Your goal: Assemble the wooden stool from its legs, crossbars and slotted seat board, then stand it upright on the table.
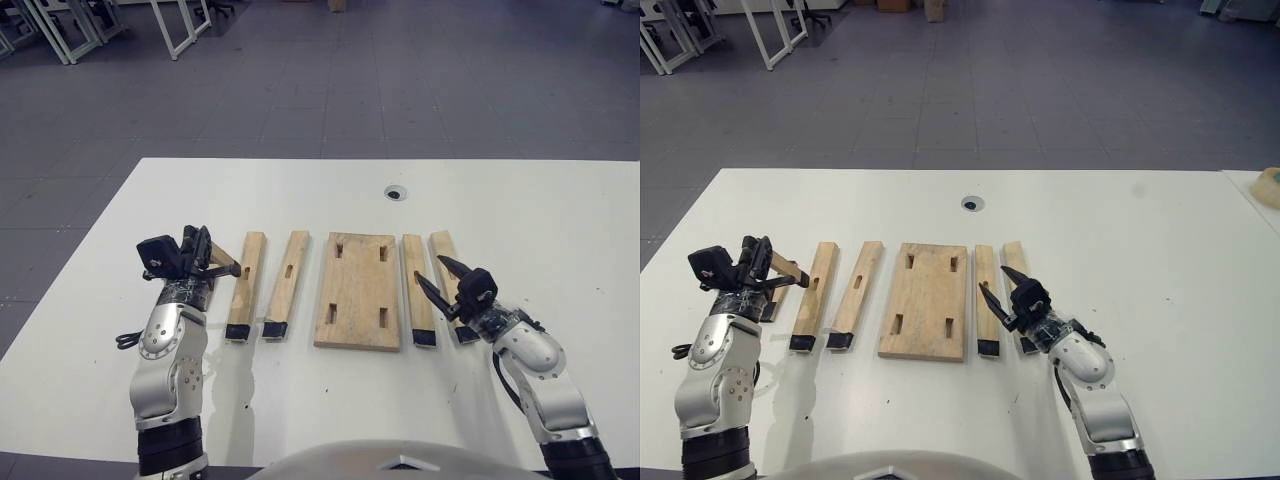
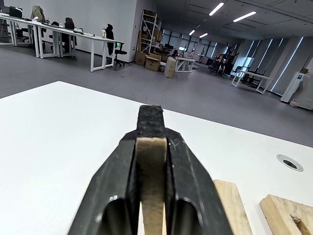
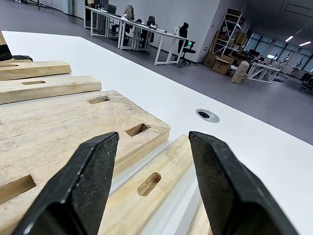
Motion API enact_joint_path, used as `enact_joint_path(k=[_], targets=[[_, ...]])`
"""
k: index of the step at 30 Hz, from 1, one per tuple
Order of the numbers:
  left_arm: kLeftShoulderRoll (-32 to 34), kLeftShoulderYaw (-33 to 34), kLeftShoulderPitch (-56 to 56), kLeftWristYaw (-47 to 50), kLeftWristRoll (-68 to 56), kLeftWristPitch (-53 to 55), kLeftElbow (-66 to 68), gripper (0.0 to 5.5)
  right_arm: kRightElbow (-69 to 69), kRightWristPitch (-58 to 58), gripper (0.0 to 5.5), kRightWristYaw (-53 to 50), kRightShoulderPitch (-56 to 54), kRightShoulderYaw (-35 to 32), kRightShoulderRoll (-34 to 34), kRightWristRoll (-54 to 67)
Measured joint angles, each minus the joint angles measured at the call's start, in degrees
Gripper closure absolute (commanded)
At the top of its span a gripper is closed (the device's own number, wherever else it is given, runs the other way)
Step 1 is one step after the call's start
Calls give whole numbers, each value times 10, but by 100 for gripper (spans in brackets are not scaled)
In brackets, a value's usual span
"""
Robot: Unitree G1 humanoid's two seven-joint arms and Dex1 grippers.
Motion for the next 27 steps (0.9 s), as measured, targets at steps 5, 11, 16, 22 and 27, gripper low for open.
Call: enact_joint_path(k=[5, 11, 16, 22, 27], targets=[[-3, 5, -10, 0, 2, -7, -3, 509, -2, 1, 287, 3, 7, 0, 0, 0], [-19, -15, -11, 0, 5, -7, -11, 509, -2, 1, 287, 3, 7, 1, 0, 0], [-20, -17, -2, -2, 19, -9, 5, 509, -2, 1, 287, 5, 8, 1, 0, 0], [-19, -22, 3, -18, 29, -22, 23, 509, -2, 2, 287, 8, 8, 1, 0, 0], [7, -55, 12, -23, 70, -3, 22, 509, -2, 2, 287, 7, 8, 1, 0, 0]])
